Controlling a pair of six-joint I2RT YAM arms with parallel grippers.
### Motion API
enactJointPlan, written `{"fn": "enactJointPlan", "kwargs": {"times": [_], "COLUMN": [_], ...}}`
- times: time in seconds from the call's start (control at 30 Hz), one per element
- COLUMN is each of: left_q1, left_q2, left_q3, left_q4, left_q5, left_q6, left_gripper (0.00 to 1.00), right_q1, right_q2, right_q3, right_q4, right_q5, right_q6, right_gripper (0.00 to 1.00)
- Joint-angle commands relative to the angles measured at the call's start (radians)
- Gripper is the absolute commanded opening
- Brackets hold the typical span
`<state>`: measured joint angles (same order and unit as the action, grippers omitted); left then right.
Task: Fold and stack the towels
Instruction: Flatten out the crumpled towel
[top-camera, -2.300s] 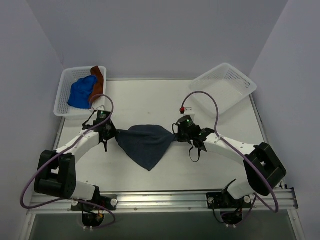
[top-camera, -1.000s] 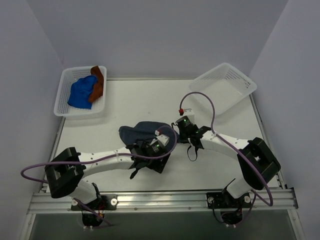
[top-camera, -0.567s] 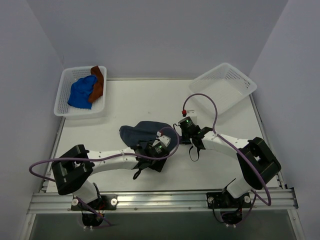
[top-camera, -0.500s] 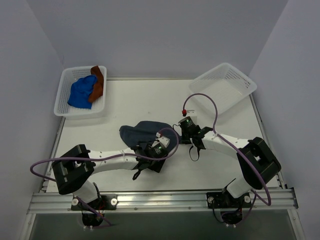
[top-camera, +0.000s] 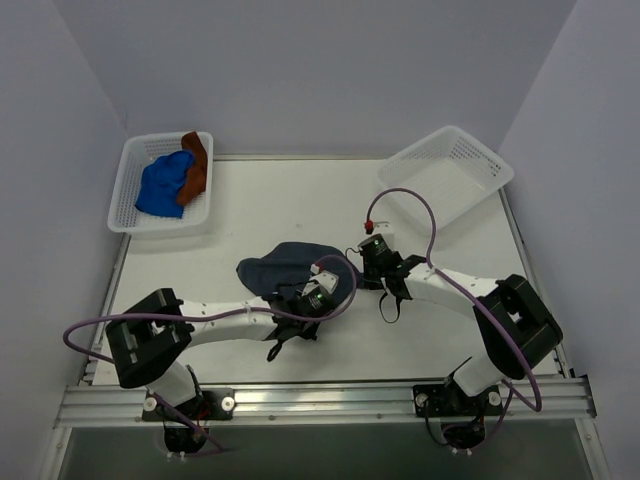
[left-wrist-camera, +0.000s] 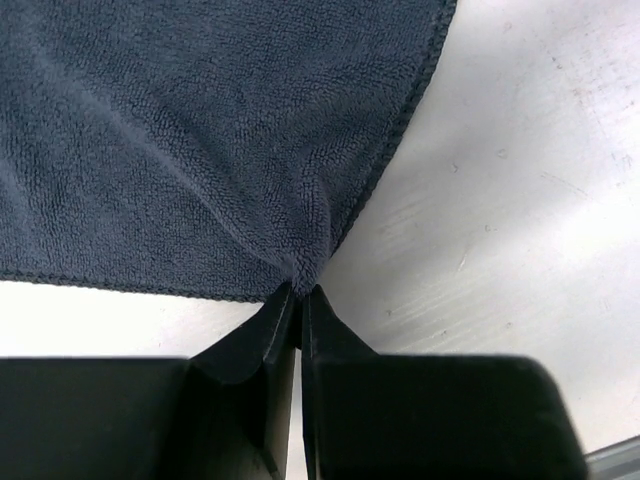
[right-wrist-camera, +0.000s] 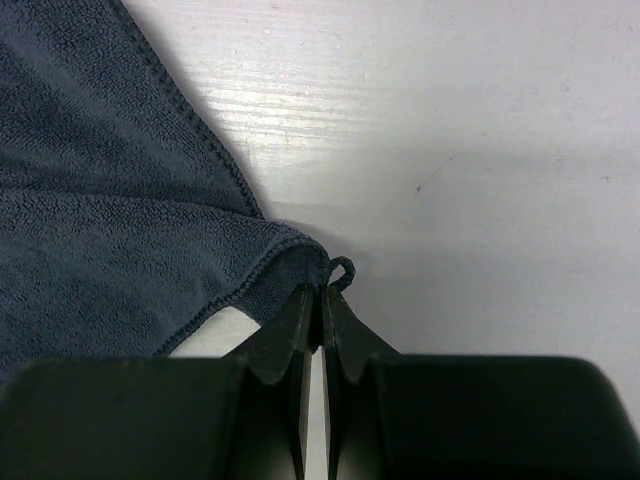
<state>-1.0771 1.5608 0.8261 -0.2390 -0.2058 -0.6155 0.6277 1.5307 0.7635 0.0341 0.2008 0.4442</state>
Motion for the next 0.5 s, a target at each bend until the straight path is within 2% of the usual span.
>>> {"fn": "enactJointPlan", "kwargs": {"times": [0.0, 0.2, 0.33, 0.47], "left_q1": [0.002, -0.009, -0.009, -0.009], "left_q2": [-0.056, -0.348, -0.588, -0.721], "left_q3": [-0.004, 0.038, 0.042, 0.103], "left_q4": [-0.062, -0.154, -0.172, -0.235], "left_q5": [-0.013, -0.070, -0.093, -0.076], "left_q6": [-0.036, -0.041, -0.021, 0.020], "left_gripper": [0.02, 0.02, 0.02, 0.02], "right_q1": [-0.003, 0.046, 0.090, 0.209], "right_q2": [-0.055, -0.217, -0.412, -0.587], "right_q3": [-0.007, -0.032, -0.030, 0.006], "right_q4": [-0.008, -0.111, -0.195, -0.243], "right_q5": [-0.004, -0.040, -0.055, -0.112], "right_q6": [-0.002, -0.055, -0.076, -0.105], "right_gripper": [0.00, 0.00, 0.00, 0.00]}}
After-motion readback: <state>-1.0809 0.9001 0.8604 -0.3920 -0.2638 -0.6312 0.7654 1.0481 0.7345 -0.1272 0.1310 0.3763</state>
